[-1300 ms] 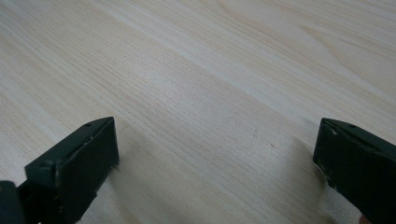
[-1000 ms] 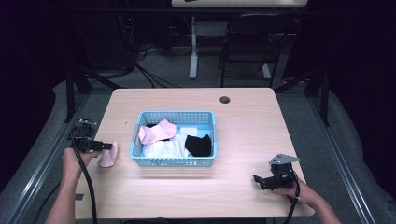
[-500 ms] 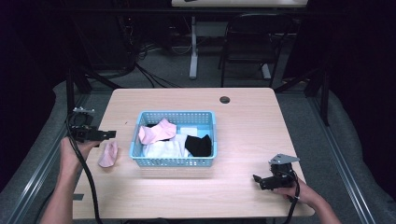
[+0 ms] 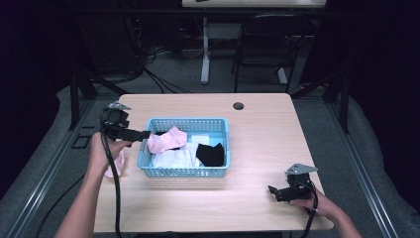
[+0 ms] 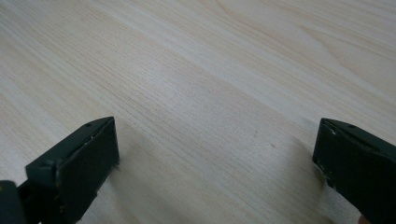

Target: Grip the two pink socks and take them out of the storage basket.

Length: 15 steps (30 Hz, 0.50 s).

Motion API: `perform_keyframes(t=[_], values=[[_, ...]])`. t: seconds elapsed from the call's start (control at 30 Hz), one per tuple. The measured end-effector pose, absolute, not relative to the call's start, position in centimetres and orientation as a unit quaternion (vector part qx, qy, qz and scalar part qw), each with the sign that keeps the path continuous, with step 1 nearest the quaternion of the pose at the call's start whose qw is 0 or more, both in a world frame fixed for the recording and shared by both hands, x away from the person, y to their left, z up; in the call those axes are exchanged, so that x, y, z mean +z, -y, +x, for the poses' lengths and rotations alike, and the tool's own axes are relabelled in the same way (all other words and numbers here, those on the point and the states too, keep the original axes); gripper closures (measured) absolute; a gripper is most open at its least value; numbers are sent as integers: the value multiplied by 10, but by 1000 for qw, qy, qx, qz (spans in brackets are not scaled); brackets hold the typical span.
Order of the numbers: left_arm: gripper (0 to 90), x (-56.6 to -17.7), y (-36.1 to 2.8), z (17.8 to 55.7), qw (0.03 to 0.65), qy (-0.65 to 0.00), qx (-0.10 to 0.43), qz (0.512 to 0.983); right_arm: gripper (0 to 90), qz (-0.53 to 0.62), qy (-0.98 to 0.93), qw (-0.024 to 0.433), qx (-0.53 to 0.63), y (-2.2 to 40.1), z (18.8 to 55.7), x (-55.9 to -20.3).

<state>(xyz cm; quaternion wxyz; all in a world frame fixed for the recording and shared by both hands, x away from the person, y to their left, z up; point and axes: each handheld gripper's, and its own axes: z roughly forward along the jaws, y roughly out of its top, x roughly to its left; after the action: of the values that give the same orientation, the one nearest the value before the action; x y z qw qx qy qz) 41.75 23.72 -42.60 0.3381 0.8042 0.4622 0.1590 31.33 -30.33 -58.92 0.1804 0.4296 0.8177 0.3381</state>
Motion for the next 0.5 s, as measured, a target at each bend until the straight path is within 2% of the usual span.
perform_keyframes(t=[0.17, 0.5], values=[[80, -440, -213, 430, 334, -456, 140, 813, 0, 430, -817, 179, 340, 303, 313, -590], [108, -468, -190, 447, 312, -453, 117, 827, 0, 429, -817, 178, 341, 303, 314, -590]])
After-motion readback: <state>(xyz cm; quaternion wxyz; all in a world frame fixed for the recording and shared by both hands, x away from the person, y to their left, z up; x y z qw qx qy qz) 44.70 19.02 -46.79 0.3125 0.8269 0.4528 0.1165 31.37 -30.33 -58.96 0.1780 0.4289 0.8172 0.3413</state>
